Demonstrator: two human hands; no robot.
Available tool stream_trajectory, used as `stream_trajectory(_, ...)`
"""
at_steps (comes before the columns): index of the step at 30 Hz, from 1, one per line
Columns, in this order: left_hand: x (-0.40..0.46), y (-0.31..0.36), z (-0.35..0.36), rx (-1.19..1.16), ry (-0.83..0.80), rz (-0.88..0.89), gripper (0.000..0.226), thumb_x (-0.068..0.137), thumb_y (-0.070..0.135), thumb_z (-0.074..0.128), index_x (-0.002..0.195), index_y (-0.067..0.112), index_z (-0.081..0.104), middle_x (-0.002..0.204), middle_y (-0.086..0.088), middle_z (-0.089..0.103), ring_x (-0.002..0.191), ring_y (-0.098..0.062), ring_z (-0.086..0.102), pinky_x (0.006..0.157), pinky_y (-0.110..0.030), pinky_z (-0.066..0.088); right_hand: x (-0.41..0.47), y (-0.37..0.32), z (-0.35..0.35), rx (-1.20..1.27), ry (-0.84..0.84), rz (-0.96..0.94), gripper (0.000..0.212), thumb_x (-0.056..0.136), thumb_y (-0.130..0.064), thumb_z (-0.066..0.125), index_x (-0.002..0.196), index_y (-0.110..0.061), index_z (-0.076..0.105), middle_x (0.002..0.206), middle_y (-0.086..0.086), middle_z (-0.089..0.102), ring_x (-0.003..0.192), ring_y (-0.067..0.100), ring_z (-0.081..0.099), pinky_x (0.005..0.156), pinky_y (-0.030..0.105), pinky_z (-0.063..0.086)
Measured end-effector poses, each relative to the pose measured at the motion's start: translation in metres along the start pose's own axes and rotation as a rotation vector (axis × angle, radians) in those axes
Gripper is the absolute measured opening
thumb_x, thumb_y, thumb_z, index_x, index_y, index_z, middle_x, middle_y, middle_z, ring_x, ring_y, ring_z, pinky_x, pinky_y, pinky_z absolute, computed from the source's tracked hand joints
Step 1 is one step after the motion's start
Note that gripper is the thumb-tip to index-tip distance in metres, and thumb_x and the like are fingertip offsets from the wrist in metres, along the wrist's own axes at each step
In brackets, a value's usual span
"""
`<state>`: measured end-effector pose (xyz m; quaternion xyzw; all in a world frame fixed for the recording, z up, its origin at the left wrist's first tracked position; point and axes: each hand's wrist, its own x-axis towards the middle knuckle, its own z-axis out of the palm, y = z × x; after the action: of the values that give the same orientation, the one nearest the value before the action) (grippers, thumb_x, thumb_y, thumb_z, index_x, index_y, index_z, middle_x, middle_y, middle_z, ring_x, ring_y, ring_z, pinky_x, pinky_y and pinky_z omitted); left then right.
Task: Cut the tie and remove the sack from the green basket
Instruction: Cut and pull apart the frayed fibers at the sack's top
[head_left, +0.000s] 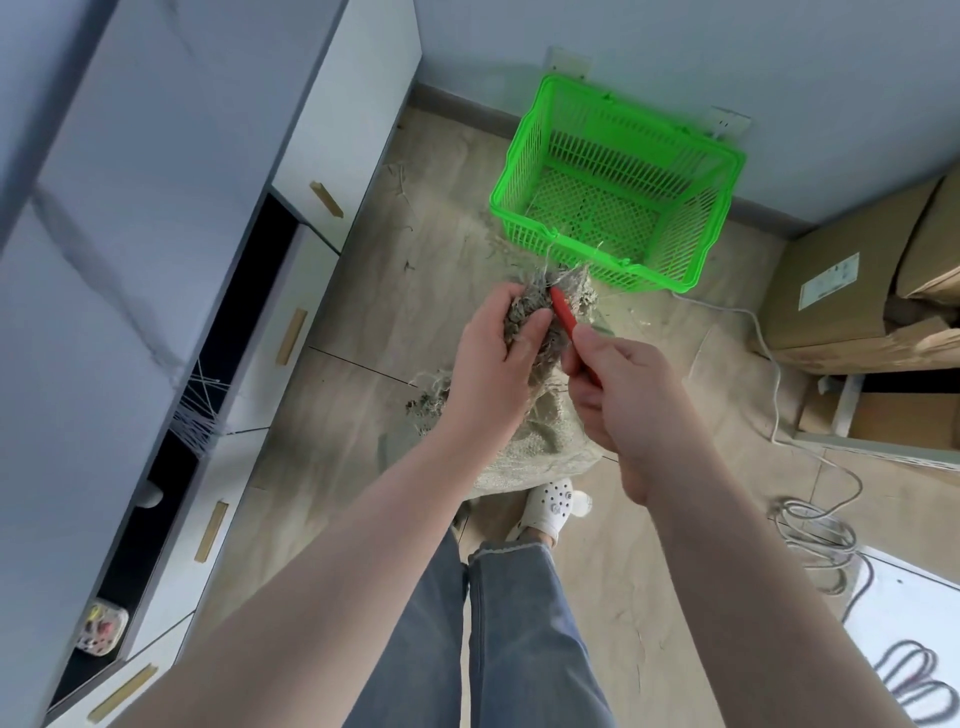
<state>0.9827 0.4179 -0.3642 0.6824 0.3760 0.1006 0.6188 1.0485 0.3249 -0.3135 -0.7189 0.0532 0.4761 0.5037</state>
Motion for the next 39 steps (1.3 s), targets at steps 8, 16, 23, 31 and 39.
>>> stream_trajectory(8, 0.009, 0.006, -0.003, 0.091, 0.023, -0.046, 0.012, 0.101, 0.018, 0.045, 0.095, 0.014, 0.055, 0.058, 0.01, 0.045, 0.043, 0.0, 0.038, 0.047, -0.015, 0.031, -0.009, 0.001, 0.014, 0.278, -0.033, 0.011, 0.035, 0.103, -0.029, 0.042, 0.073, -0.012, 0.048, 0.049, -0.005, 0.026, 0.039, 0.007, 0.016, 0.033, 0.017, 0.014)
stream_trajectory(16, 0.007, -0.009, 0.005, 0.251, 0.054, 0.06, 0.02, 0.101, 0.026, 0.04, 0.087, 0.021, 0.053, 0.08, 0.001, 0.058, 0.081, -0.023, 0.055, 0.069, -0.039, 0.046, -0.004, -0.003, 0.013, 0.229, -0.017, 0.003, 0.034, 0.102, -0.028, 0.044, 0.072, -0.013, 0.049, 0.047, -0.007, 0.029, 0.038, 0.006, 0.018, 0.033, 0.016, 0.016)
stream_trajectory(23, -0.004, -0.036, -0.042, 0.425, 0.116, -0.291, 0.042, 0.103, 0.025, 0.038, 0.142, 0.01, 0.041, 0.143, -0.004, 0.048, 0.126, -0.018, 0.051, 0.103, -0.022, 0.034, 0.004, -0.035, -0.03, 0.29, 0.018, -0.074, 0.038, 0.103, -0.033, 0.039, 0.07, -0.017, 0.047, 0.048, -0.006, 0.027, 0.037, 0.007, 0.015, 0.032, 0.02, 0.009)
stream_trajectory(31, 0.015, 0.004, -0.003, 0.091, 0.078, -0.084, 0.013, 0.102, 0.022, 0.044, 0.104, 0.018, 0.055, 0.085, 0.007, 0.06, 0.072, -0.007, 0.053, 0.067, -0.022, 0.041, 0.01, -0.001, -0.003, 0.504, -0.296, 0.059, 0.024, 0.101, -0.024, 0.033, 0.088, -0.015, 0.051, 0.063, 0.0, 0.04, 0.049, 0.012, 0.035, 0.041, 0.02, 0.033)
stream_trajectory(39, 0.008, 0.008, -0.001, -0.043, 0.116, -0.121, 0.023, 0.101, 0.016, 0.047, 0.087, 0.035, 0.05, 0.075, 0.012, 0.053, 0.063, 0.011, 0.047, 0.064, -0.008, 0.038, 0.007, 0.007, 0.001, 0.672, -0.362, 0.013, 0.03, 0.1, -0.012, 0.034, 0.113, -0.006, 0.061, 0.07, 0.002, 0.051, 0.058, 0.011, 0.046, 0.05, 0.018, 0.038)
